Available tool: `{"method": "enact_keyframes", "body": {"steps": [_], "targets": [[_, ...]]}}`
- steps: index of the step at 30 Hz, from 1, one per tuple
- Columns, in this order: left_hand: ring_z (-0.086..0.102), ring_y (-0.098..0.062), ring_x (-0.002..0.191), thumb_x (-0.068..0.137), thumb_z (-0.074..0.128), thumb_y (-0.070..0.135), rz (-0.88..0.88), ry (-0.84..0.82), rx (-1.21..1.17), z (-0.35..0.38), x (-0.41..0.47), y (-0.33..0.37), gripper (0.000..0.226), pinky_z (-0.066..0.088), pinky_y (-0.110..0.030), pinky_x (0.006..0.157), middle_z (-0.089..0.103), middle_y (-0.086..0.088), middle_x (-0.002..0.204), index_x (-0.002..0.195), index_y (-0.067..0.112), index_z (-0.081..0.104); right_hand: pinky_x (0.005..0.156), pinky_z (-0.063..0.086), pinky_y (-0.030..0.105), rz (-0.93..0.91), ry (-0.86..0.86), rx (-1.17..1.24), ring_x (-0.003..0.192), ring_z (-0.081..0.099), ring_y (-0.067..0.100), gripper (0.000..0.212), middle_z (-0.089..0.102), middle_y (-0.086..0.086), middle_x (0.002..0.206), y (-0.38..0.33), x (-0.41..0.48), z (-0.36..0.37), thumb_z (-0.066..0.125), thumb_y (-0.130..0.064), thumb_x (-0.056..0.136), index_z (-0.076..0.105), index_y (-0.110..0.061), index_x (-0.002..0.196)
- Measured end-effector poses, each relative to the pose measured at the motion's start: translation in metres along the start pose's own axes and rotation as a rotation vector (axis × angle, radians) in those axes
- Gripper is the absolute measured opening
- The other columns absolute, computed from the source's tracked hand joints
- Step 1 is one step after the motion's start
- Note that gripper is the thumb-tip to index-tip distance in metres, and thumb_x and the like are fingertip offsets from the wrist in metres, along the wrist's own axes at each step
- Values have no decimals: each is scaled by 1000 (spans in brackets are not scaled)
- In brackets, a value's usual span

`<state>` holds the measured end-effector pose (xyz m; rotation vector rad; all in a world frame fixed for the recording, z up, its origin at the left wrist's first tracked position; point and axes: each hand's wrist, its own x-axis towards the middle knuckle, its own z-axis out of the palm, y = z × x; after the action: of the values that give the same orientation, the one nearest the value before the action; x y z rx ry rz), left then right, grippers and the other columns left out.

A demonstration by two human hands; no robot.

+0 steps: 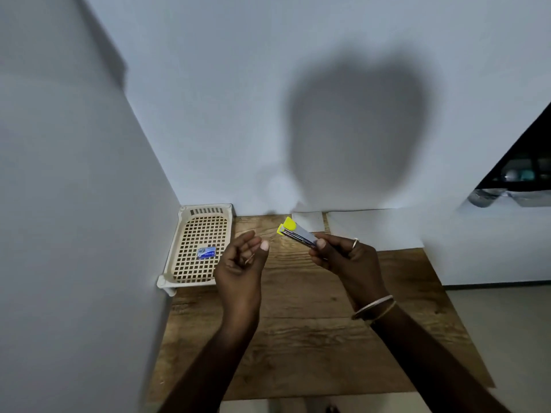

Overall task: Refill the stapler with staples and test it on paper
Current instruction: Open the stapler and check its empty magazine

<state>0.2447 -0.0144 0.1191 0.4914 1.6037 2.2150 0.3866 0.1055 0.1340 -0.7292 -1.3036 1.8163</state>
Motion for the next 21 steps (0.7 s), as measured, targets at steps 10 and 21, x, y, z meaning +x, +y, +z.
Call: {"method": "enact_keyframes", "body": {"steps": [10,21], "targets": [[66,-28,120,85,68,9,-412,-225,-358,21,-32,-15,46,53,-39,104,70,-20,125,130,1,62,69,61,28,152,-8,-12,80,77,28,21,78,20,89,2,-29,-10,76,-26,80,82,-10,92],[76,-20,95,93,61,-7,-428,-85,-440,43,-24,4,19,61,-31,81,77,-11,100,103,5,71,70,53,13,-180,-132,-717,85,71,-3,17,77,-15,87,-27,-6,3,79,-39,83,80,-31,97]]}}
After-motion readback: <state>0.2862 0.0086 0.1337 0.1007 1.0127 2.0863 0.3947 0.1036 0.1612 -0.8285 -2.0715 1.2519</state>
